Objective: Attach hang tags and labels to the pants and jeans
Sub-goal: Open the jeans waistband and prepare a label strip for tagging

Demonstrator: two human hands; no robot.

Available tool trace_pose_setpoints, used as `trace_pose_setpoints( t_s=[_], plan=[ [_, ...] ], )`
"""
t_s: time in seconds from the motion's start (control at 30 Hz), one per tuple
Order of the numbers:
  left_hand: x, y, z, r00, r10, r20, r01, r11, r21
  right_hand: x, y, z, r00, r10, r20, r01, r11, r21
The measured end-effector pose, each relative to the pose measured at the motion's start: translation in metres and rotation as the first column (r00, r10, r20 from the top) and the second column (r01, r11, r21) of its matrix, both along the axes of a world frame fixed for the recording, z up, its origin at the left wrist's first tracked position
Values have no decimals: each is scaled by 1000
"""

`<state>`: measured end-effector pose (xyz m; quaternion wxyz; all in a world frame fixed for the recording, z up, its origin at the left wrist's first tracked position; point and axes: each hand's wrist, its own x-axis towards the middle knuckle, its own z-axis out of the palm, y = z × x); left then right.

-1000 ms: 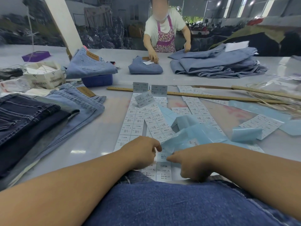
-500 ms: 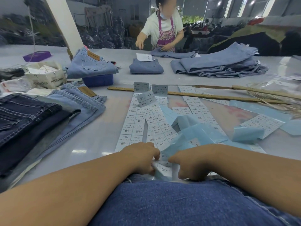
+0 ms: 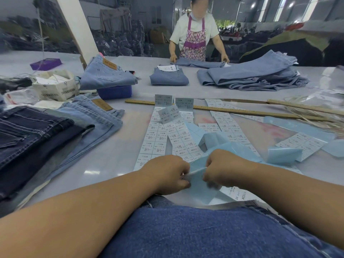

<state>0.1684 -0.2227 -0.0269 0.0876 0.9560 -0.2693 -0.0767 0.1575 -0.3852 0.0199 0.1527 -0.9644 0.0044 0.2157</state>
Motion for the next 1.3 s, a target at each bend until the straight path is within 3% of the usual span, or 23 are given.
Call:
trace_pose_setpoints(
  t_s=[0.2,0.6,0.83,0.97,1.13,1.3],
  plan=[
    [-6,-6,6,1000,-4,-5,3,990,-144,-1,-3,-2,999,-42,-32,46,992,122],
    [0,-1,1,980,65,-188,-119,948,-295,0,-8,-8,993,-25,-114,47,980,193],
    [2,-1,0,980,64,-190,-116,953,-280,-1,-6,-6,988,-28,-153,68,962,263],
    [2,-2,-1,981,82,-176,-132,946,-295,-2,-5,-8,967,-53,-250,125,952,279],
    [3,-2,-2,978,91,-187,-147,938,-313,-2,-6,-9,950,-103,-294,224,882,414],
    [3,-1,0,977,75,-200,-139,934,-330,-1,-8,-11,970,-43,-239,149,883,445]
  ],
)
